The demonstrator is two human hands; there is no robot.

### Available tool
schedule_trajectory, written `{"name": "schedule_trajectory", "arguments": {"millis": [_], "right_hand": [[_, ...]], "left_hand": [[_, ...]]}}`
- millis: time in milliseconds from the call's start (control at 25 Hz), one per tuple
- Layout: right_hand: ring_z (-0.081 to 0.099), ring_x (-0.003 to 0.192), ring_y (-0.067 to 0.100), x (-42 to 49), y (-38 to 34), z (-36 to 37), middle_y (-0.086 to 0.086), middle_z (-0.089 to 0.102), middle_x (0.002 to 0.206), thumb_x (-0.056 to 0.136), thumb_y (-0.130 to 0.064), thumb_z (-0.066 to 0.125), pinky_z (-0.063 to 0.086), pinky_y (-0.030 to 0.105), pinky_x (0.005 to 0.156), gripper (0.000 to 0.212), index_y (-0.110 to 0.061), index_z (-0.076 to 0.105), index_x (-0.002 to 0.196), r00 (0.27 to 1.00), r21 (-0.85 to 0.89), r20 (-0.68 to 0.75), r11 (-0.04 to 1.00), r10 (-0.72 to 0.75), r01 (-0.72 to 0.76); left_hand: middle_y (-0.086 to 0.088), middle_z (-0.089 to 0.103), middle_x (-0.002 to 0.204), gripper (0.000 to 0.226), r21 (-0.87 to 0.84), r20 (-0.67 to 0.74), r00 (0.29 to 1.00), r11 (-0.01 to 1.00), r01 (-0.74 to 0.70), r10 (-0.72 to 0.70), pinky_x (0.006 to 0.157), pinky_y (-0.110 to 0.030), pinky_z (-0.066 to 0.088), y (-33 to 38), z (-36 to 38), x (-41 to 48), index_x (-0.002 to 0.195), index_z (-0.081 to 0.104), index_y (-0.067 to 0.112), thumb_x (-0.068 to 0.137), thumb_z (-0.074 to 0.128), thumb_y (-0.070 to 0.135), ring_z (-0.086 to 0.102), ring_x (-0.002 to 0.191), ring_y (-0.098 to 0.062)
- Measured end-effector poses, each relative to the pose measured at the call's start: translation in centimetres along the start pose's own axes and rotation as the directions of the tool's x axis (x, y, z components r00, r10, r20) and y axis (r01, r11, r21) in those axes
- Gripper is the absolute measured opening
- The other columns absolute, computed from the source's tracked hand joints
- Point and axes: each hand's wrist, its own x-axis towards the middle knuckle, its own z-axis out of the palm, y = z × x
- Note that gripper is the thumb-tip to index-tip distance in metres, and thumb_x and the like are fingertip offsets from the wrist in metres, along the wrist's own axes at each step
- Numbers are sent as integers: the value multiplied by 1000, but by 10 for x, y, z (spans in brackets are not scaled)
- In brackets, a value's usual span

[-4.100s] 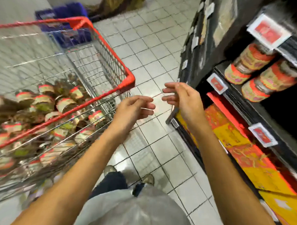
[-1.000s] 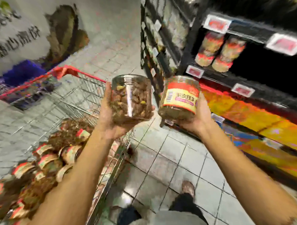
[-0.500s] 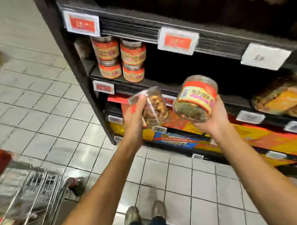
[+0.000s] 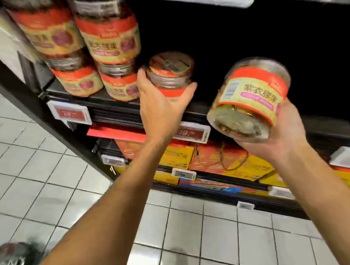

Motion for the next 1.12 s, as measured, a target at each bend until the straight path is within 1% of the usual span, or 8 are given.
{"name": "schedule_trajectory", "arguments": {"millis": [160, 280, 400, 480, 720, 840, 1000, 1120], "right_hand": [[71, 72, 17, 6, 0, 5, 0, 71, 71, 99, -47, 22, 58, 34, 73, 63, -16, 71, 73, 998, -27, 10, 998, -57, 57], [71, 83, 20, 8, 0, 15, 1, 72, 79, 97, -52, 22, 57, 40, 79, 53, -19, 64, 94, 984, -236, -73, 961, -163, 141], [72, 66, 17, 10, -6, 43, -3, 70, 63, 96, -55, 24, 59, 39, 70, 52, -20, 60, 82, 955, -358, -100, 905, -280, 228], [70, 57, 14, 11, -12, 62, -5, 67, 53, 96, -55, 26, 59, 32, 60, 49, -22, 57, 77, 936, -396, -79, 873, -342, 285], [62, 66, 15, 32, -9, 112, -2, 66, 65, 102, -22, 25, 53, 34, 74, 44, -14, 59, 76, 872, -510, 155, 719, -463, 473], [60, 91, 20, 51, -4, 127, 10, 62, 102, 101, -14, 29, 44, 23, 75, 34, 3, 55, 115, 846, -677, 122, 580, -518, 453], [57, 68, -2, 53, 12, 119, -7, 60, 78, 102, -32, 29, 39, 0, 52, 46, 3, 56, 113, 769, -681, 32, 549, -639, 484], [66, 89, 14, 50, 28, 91, 4, 70, 96, 102, -35, 26, 51, 24, 88, 47, -8, 64, 105, 764, -620, 50, 579, -644, 529]], "left_hand": [[-12, 34, 143, 82, -25, 3, 999, 999, -36, 36, 110, -14, 16, 7, -13, -18, 142, 25, 2, 83, 66, 42, 28, 136, -22], [5, 62, 110, 30, -282, 0, 998, 957, -63, 65, 98, -31, 45, 20, -45, -37, 114, 59, 20, 93, 44, 36, 57, 110, -18], [13, 70, 107, 36, -500, 361, 922, 864, 65, 139, 88, -14, 47, 45, -59, -41, 110, 62, 27, 96, 30, 37, 62, 109, -4], [19, 70, 105, 36, -538, 442, 880, 836, 105, 174, 88, -10, 45, 54, -61, -37, 110, 59, 28, 95, 29, 38, 59, 111, 1], [17, 67, 106, 31, -715, 308, 937, 690, 112, 167, 100, -20, 44, 47, -71, -10, 112, 55, 24, 90, 36, 33, 57, 116, -3], [16, 65, 110, 28, -715, 250, 957, 694, 81, 145, 91, -14, 45, 35, -72, 2, 104, 60, 26, 86, 40, 35, 58, 111, 2], [13, 53, 130, 26, -565, 278, 946, 825, 18, 170, 111, -26, 33, 16, -72, 10, 105, 55, 40, 87, 37, 39, 46, 127, -1], [26, 53, 120, 36, -568, 310, 939, 821, 57, 150, 107, -17, 34, 8, -75, 13, 122, 52, 37, 90, 34, 43, 45, 126, 4]]}}
